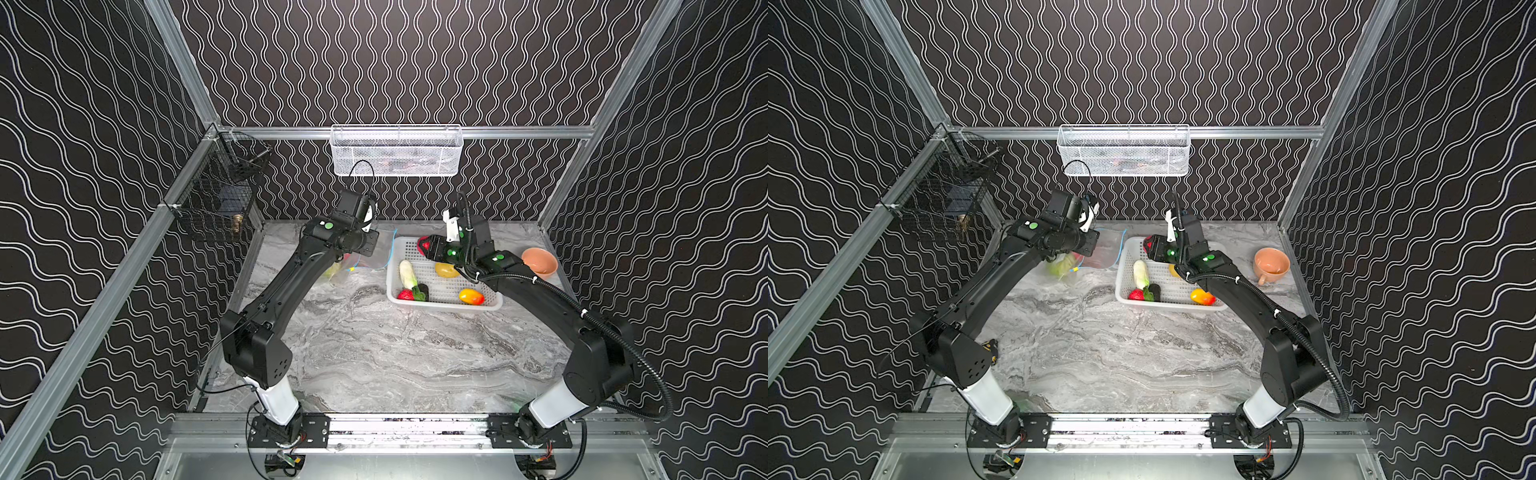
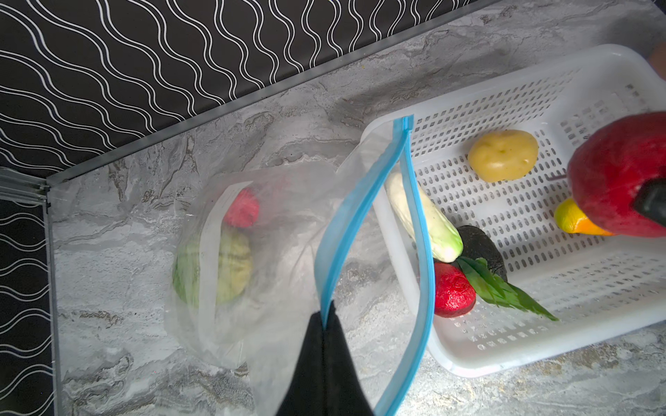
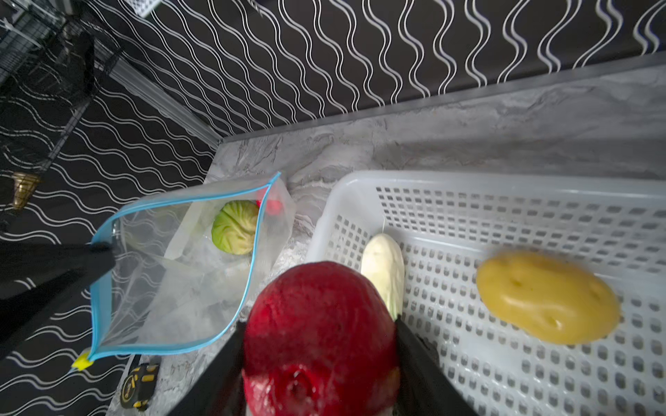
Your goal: Place the food in the zip-top bag and seal the zipper
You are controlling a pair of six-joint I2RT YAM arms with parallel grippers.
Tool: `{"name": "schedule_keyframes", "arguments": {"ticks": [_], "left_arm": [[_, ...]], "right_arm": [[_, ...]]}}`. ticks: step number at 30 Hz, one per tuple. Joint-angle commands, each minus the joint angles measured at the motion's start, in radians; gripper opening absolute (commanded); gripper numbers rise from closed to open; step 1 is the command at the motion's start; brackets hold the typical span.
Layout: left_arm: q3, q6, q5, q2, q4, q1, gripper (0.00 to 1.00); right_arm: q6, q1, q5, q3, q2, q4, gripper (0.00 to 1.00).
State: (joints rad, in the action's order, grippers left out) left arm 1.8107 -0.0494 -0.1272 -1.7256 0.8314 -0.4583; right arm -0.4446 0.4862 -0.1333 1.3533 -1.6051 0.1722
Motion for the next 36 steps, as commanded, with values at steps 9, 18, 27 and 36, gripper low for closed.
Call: {"name": "schedule_keyframes", "arguments": {"ticks": [9,18,27,36], "left_arm": [[0.001,0.010,0.022,0.018,-0.007,0.001,0.00],[0.002,0.011,0.009,0.012,-0.008,-0.001,0.00],[0.024,0.007,0.008,0.000,0.003,0.000,0.00],[0.010,0.001,0.017,0.008,-0.003,0.001,0.00]], "right_arm": [[0.003,0.026,-0.176,0.123,-0.045,-0.144,0.34],[-0.029,0.057,-0.235,0.145,-0.086,-0.237,0.34],[-0.087,0.095,-0.266,0.182,-0.154,-0.304,0.34],[-0.124,0.138,-0.253,0.164,-0.188,-0.334,0.34]]}}
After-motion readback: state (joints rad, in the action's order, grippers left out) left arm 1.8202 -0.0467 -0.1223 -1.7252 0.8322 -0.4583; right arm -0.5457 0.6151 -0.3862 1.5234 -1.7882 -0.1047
